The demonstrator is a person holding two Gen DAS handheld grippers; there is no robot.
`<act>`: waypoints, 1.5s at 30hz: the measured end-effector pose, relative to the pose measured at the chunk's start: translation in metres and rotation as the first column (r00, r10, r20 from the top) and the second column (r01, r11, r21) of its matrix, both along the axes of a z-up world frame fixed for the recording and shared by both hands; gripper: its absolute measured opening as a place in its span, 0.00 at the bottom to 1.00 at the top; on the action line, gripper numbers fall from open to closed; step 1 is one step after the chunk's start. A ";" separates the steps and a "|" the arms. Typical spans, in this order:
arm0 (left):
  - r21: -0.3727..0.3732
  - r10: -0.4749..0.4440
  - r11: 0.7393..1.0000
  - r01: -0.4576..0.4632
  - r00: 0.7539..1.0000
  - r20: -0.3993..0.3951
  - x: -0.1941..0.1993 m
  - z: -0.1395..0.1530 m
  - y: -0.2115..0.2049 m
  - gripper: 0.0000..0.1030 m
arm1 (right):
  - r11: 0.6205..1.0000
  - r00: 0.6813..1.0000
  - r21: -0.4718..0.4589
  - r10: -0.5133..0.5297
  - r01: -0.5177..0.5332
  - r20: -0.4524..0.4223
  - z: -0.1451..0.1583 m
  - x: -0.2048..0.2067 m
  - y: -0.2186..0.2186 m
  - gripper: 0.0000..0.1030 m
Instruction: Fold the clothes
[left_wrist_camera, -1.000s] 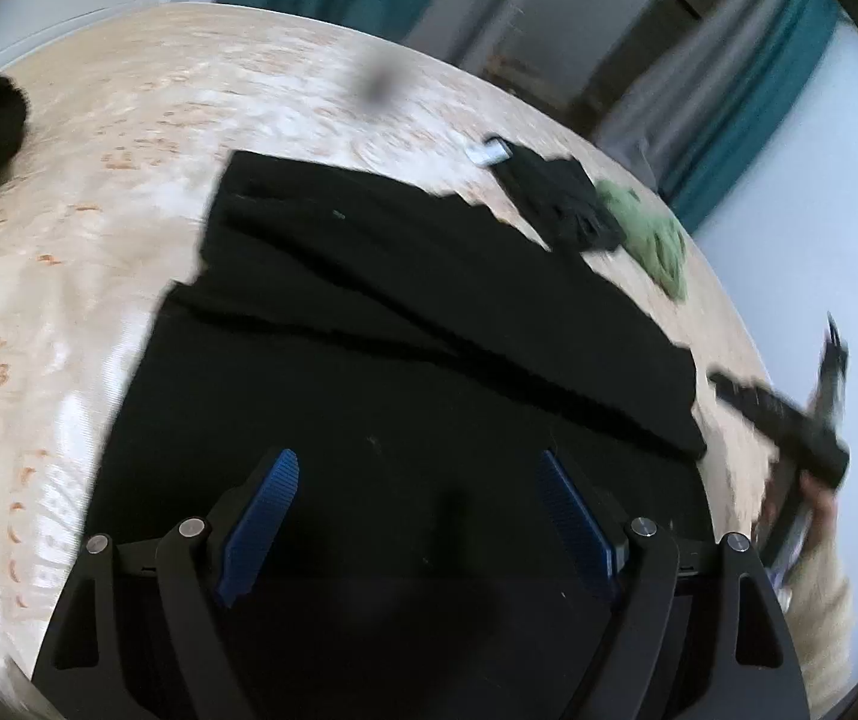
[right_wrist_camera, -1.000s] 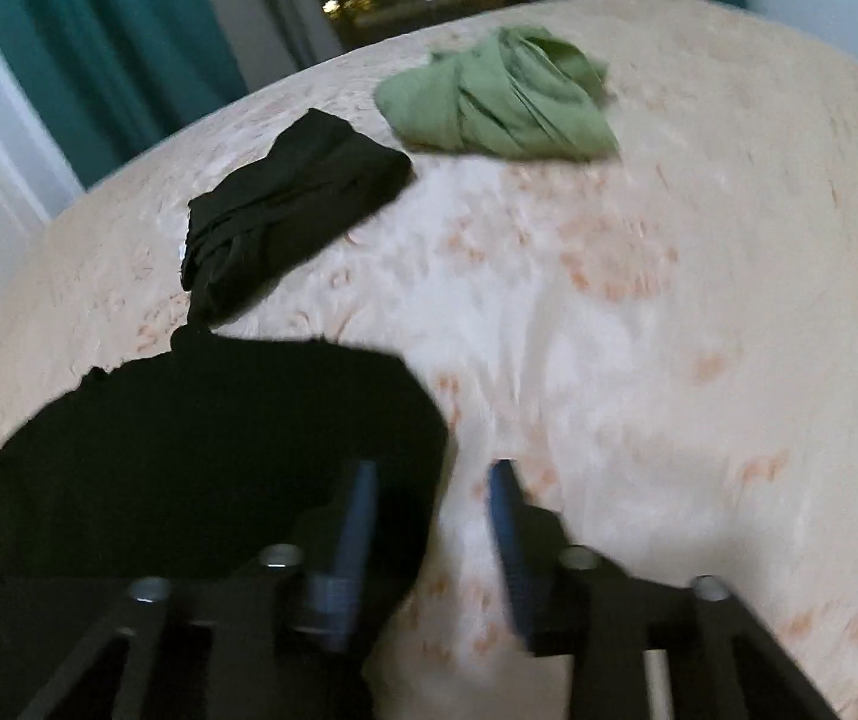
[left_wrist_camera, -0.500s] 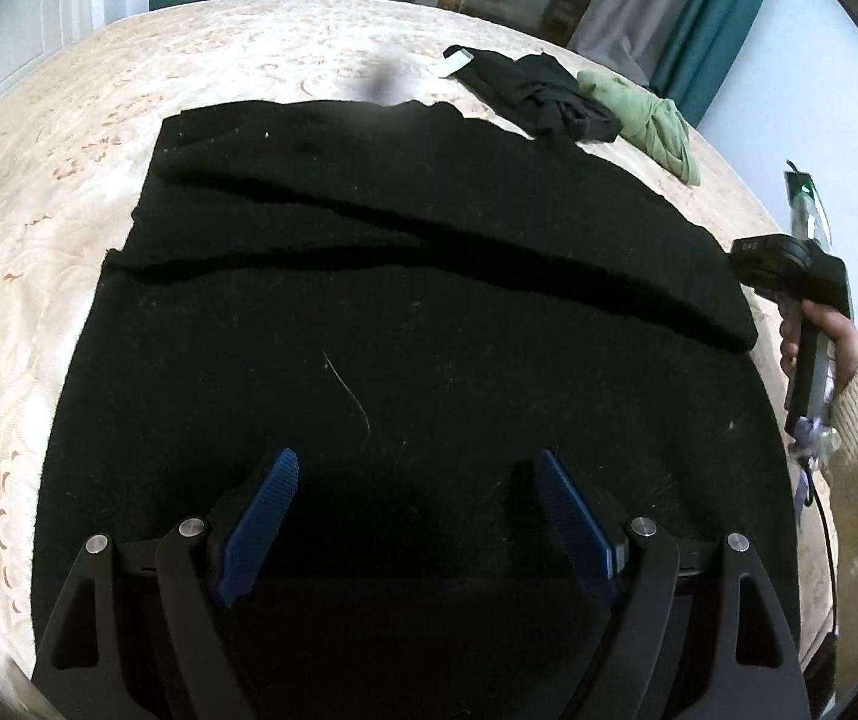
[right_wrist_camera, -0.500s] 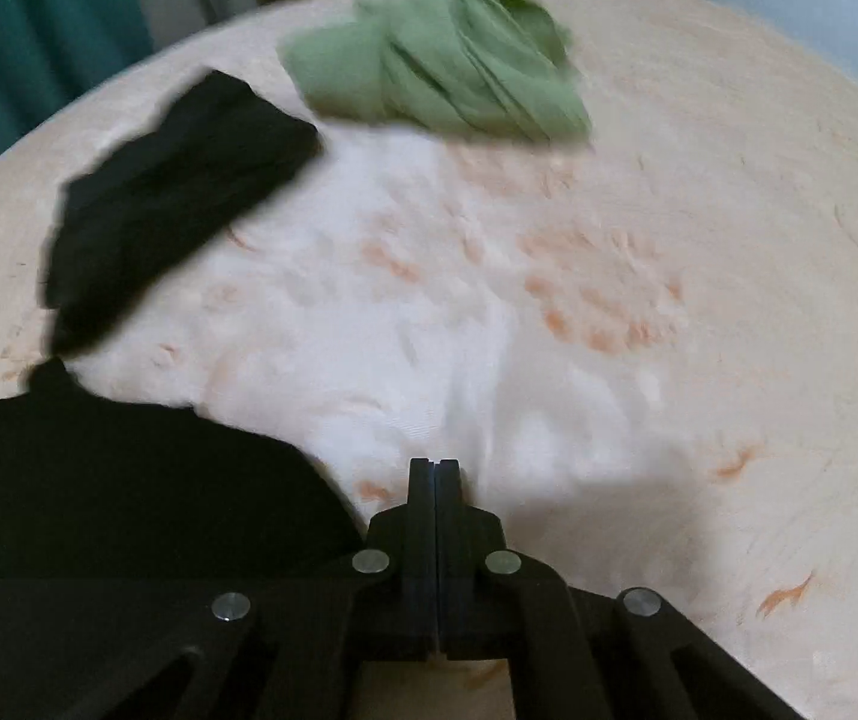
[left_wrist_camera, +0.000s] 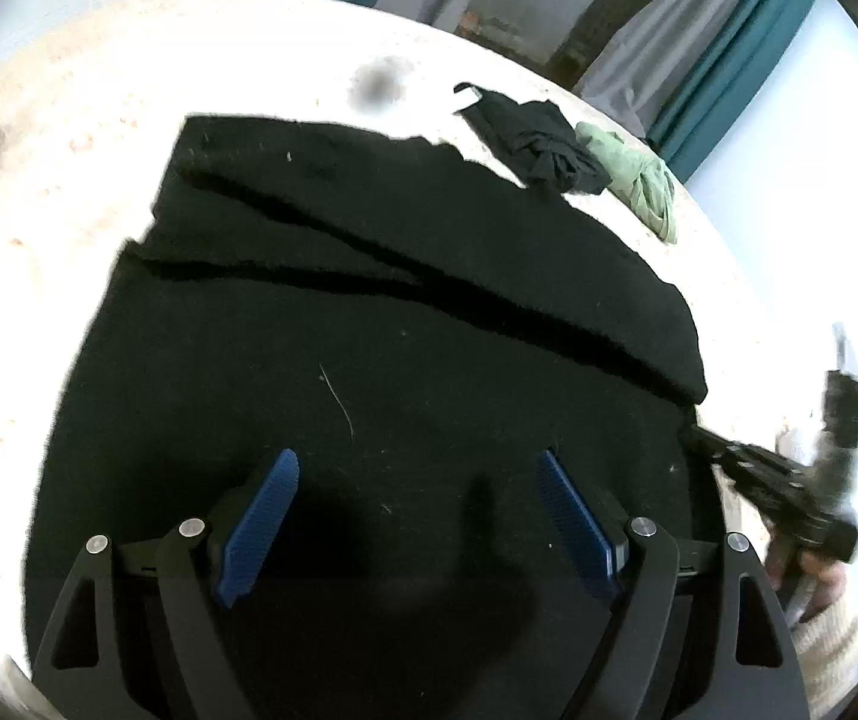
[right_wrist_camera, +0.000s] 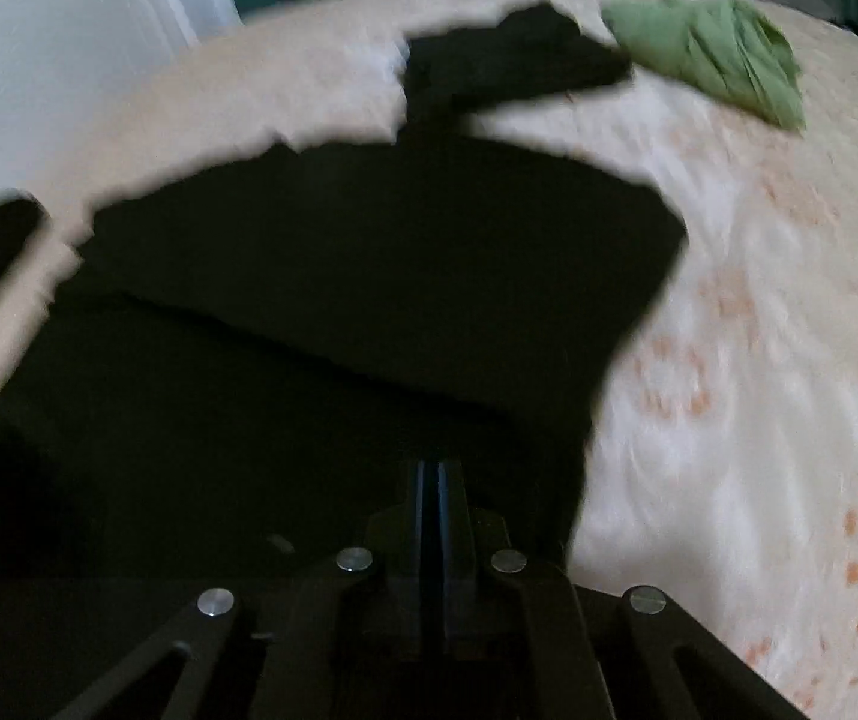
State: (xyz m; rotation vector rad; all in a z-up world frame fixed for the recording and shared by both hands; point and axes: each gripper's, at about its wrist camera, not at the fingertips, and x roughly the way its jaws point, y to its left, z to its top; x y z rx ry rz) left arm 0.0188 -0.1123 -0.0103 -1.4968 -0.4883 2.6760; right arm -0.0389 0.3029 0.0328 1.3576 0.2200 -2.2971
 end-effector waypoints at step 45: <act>0.054 -0.287 0.957 0.285 0.903 0.319 0.117 -0.010 0.047 0.01 | 0.944 0.945 -0.229 0.278 -0.236 0.174 0.024 0.223 -0.046 0.05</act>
